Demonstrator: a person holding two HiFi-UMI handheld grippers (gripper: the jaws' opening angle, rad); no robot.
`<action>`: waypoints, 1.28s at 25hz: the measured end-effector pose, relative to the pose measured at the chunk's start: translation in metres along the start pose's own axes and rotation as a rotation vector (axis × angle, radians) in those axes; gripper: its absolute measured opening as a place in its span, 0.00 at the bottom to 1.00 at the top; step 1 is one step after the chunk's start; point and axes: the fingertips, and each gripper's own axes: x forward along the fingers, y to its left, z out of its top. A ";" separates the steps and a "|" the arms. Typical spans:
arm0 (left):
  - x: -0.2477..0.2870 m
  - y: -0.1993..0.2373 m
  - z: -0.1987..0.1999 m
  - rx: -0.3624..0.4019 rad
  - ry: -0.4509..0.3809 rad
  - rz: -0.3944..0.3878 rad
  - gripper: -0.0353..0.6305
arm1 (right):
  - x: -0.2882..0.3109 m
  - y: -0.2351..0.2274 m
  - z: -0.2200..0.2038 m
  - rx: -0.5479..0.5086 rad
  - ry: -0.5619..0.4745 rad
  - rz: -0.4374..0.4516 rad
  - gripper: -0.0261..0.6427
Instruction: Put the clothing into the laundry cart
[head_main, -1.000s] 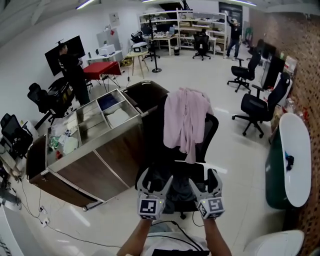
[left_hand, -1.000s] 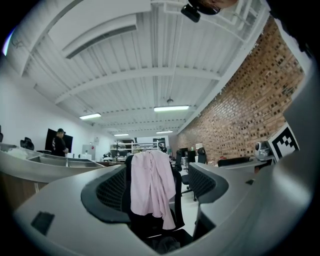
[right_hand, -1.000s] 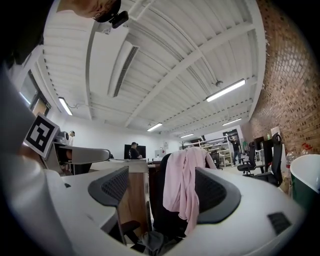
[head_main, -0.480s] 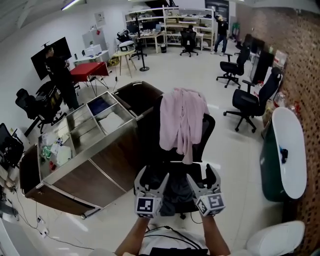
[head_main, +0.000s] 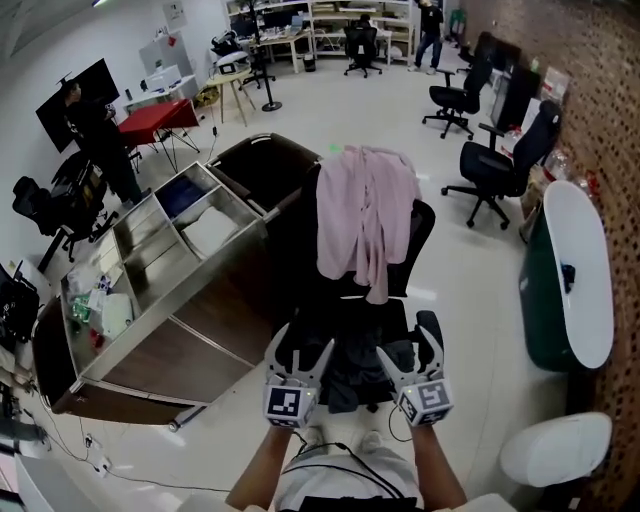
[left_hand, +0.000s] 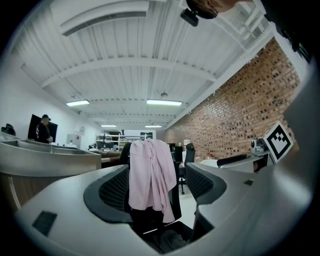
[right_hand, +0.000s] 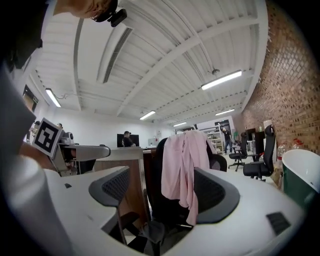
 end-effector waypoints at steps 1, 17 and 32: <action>0.002 0.004 -0.010 0.012 0.016 -0.011 0.56 | 0.002 -0.002 -0.014 0.012 0.030 -0.003 0.66; 0.042 0.000 -0.166 -0.099 0.263 -0.099 0.56 | 0.066 -0.014 -0.254 0.079 0.457 0.065 0.66; 0.067 0.008 -0.316 -0.247 0.350 -0.072 0.56 | 0.172 -0.039 -0.532 0.125 0.792 0.019 0.99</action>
